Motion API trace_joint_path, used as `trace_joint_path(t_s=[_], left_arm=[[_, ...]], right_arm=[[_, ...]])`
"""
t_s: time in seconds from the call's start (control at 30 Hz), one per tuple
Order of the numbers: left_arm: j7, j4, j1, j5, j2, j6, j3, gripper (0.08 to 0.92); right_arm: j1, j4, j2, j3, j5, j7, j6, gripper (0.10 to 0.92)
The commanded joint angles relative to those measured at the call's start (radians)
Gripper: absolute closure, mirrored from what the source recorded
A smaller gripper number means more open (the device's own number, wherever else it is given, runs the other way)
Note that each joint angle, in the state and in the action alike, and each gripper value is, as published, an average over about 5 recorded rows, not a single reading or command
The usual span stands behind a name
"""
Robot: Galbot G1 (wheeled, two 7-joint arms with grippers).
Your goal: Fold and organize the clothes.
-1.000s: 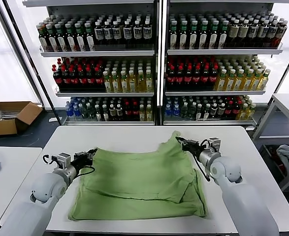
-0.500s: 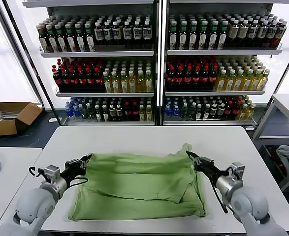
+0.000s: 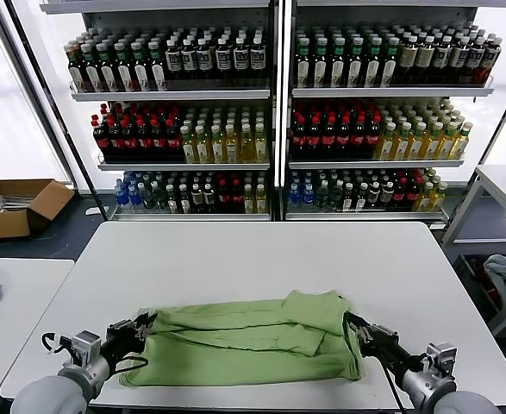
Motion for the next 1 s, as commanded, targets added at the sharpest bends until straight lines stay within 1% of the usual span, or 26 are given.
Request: trace_joint_path(t_s=[0.03, 0.13, 0.23, 0.4, 0.5, 0.57, 0.67, 0.77, 1.0], left_arm=[[-0.029, -0.081, 0.114, 0.029, -0.017, 0.030, -0.098, 0.723], [-0.085, -0.100, 0.115, 0.000, -0.045, 0.025, -0.132, 0.636], [-0.176, -0.117, 0.108, -0.048, -0.091, -0.012, -0.138, 0.550], [-0.381, -0.123, 0.080, -0.117, -0.181, -0.052, -0.058, 0.411], [-0.460, -0.093, 0.066, -0.112, -0.238, -0.066, 0.014, 0.325], [-0.488, -0.073, 0.059, -0.099, -0.268, -0.072, 0.051, 0.264], [-0.509, -0.049, 0.051, -0.081, -0.297, -0.075, 0.092, 0.200], [-0.520, -0.032, 0.045, -0.062, -0.313, -0.076, 0.121, 0.180], [-0.528, -0.007, 0.046, -0.038, -0.334, -0.072, 0.151, 0.177]], right_arm=[[-0.089, 0.036, 0.010, 0.102, -0.045, 0.004, 0.036, 0.664], [-0.078, 0.013, 0.028, 0.163, -0.061, -0.007, 0.103, 0.577], [-0.083, -0.007, 0.052, 0.223, -0.089, -0.020, 0.172, 0.499], [-0.120, -0.026, 0.089, 0.265, -0.100, -0.030, 0.229, 0.361], [-0.138, -0.036, 0.102, 0.267, -0.116, -0.030, 0.247, 0.276], [-0.145, -0.035, 0.107, 0.268, -0.122, -0.031, 0.252, 0.231], [-0.149, -0.033, 0.109, 0.273, -0.122, -0.030, 0.255, 0.206], [-0.151, -0.034, 0.109, 0.277, -0.121, -0.030, 0.256, 0.203], [-0.146, -0.039, 0.109, 0.273, -0.122, -0.029, 0.261, 0.203]])
